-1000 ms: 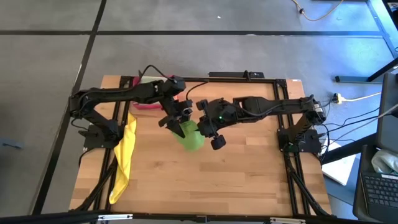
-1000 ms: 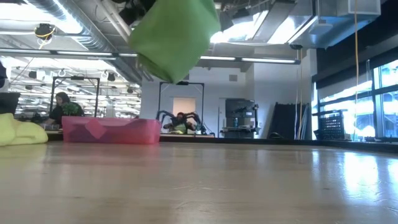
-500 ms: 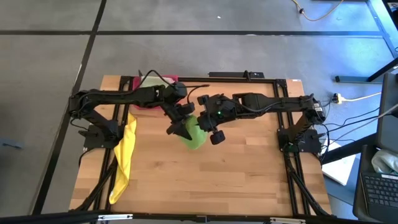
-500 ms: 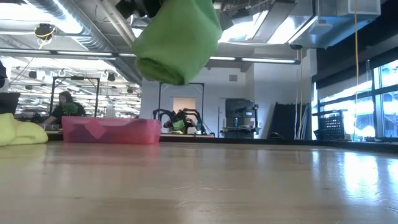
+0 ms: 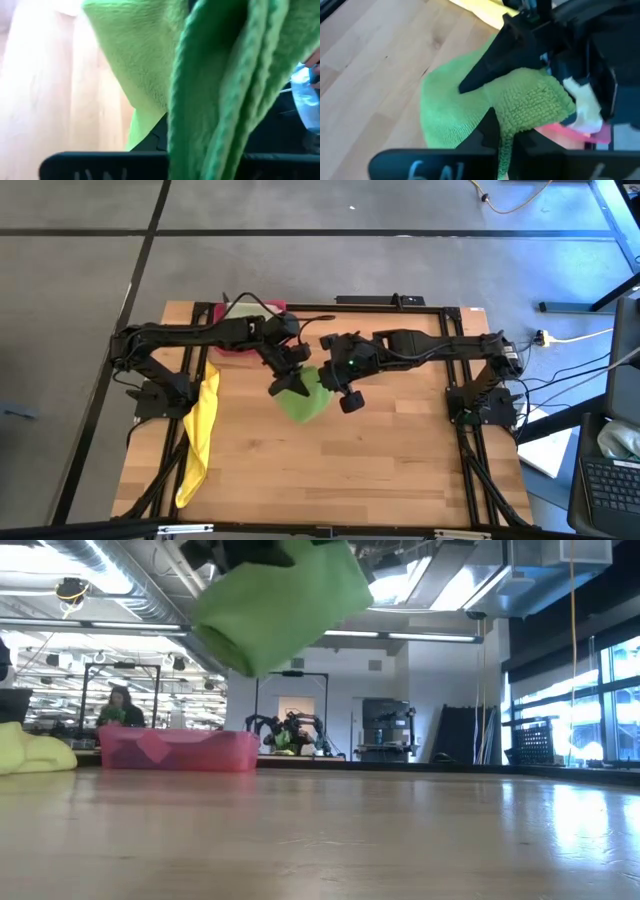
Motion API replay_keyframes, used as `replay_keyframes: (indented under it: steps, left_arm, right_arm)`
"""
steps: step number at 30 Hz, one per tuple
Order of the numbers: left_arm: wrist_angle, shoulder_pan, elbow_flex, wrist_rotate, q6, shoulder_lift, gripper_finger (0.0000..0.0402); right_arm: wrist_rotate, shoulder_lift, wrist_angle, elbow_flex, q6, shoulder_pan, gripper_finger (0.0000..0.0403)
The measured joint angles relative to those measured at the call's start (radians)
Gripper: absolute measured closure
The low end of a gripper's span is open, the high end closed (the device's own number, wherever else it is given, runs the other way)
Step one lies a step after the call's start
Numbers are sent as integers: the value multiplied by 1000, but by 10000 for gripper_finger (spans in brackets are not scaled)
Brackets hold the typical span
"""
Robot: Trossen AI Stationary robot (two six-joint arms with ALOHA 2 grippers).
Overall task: Fold microfiber towels
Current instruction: Stack the folded green microfiber towel on top of the folded light green microfiber towel in the pink bin
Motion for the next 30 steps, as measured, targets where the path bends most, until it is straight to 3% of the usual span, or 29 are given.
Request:
replay_keyframes:
  steps: [8, 14, 20, 30]
  left_arm:
    - [-206, 66, -4, -63, 49, -5, 400]
    - [-451, 169, -1, -127, 202, -17, 401]
    - [-663, 288, 0, -320, 403, -18, 401]
    - [-662, 464, 0, -586, 666, -2, 401]
  right_arm:
    - [17, -1, -30, 1, 89, -2, 355]
    - [131, -1, -30, 1, 188, -2, 336]
    - [131, -1, -29, 1, 272, -1, 335]
    - [131, 3, -28, 1, 312, -2, 335]
